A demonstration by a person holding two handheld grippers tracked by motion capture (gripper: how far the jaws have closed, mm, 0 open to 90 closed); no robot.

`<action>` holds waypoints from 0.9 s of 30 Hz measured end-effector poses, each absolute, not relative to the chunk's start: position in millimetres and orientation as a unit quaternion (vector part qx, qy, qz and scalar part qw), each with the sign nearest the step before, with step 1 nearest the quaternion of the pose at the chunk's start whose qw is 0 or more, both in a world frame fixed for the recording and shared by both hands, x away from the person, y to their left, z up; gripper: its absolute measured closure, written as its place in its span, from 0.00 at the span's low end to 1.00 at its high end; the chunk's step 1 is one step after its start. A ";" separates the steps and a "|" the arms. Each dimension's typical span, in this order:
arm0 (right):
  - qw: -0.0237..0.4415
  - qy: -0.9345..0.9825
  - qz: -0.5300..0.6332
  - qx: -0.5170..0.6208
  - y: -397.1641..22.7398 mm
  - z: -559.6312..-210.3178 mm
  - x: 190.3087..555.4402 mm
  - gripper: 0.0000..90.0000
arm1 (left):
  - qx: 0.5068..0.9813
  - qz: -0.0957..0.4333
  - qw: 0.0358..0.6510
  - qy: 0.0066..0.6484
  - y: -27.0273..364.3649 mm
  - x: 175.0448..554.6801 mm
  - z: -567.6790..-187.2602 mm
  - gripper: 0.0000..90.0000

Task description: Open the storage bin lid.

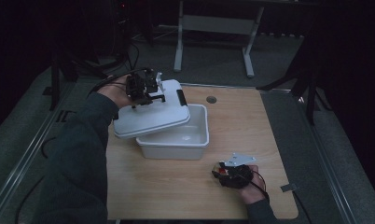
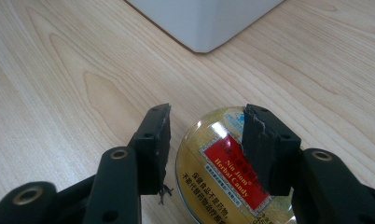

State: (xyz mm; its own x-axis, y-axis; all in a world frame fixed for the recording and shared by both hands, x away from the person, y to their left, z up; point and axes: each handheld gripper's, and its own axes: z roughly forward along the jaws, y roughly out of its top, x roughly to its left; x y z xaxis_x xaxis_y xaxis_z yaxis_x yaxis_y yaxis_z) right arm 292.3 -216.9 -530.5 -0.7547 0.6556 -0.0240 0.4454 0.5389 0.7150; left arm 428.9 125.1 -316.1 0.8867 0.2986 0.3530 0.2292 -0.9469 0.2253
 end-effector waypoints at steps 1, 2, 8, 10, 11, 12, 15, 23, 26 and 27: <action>0.146 0.865 0.360 0.318 -217.0 -530.5 292.4 0.57 | 0.967 0.194 0.089 0.139 125.8 429.0 -316.4 0.94; 0.146 0.865 0.359 0.318 -217.0 -530.4 292.3 0.57 | 0.967 0.194 0.089 0.139 126.4 429.2 -316.3 0.94; 0.146 0.865 0.359 0.319 -217.1 -530.4 292.3 0.57 | 0.966 0.193 0.084 0.149 130.7 430.0 -316.7 0.94; 0.146 0.865 0.359 0.318 -217.1 -530.4 292.3 0.57 | 0.966 0.193 0.082 0.153 132.3 430.7 -316.8 0.94; 0.146 0.865 0.360 0.318 -217.2 -530.4 292.4 0.57 | 0.966 0.193 0.080 0.156 132.9 431.1 -317.0 0.94; 0.146 0.865 0.359 0.319 -217.2 -530.4 292.3 0.57 | 0.965 0.193 0.078 0.159 133.7 431.5 -317.4 0.94; 0.146 0.865 0.360 0.318 -217.3 -530.4 292.4 0.57 | 0.964 0.193 0.075 0.166 136.2 432.9 -317.9 0.94; 0.146 0.865 0.359 0.319 -217.4 -530.4 292.3 0.57 | 0.959 0.194 0.072 0.192 143.0 435.8 -319.9 0.94; 0.146 0.865 0.359 0.319 -217.5 -530.4 292.4 0.57 | 0.957 0.194 0.072 0.202 146.4 437.2 -321.0 0.94; 0.146 0.865 0.359 0.319 -217.5 -530.4 292.4 0.57 | 0.957 0.194 0.071 0.204 147.5 437.6 -321.3 0.94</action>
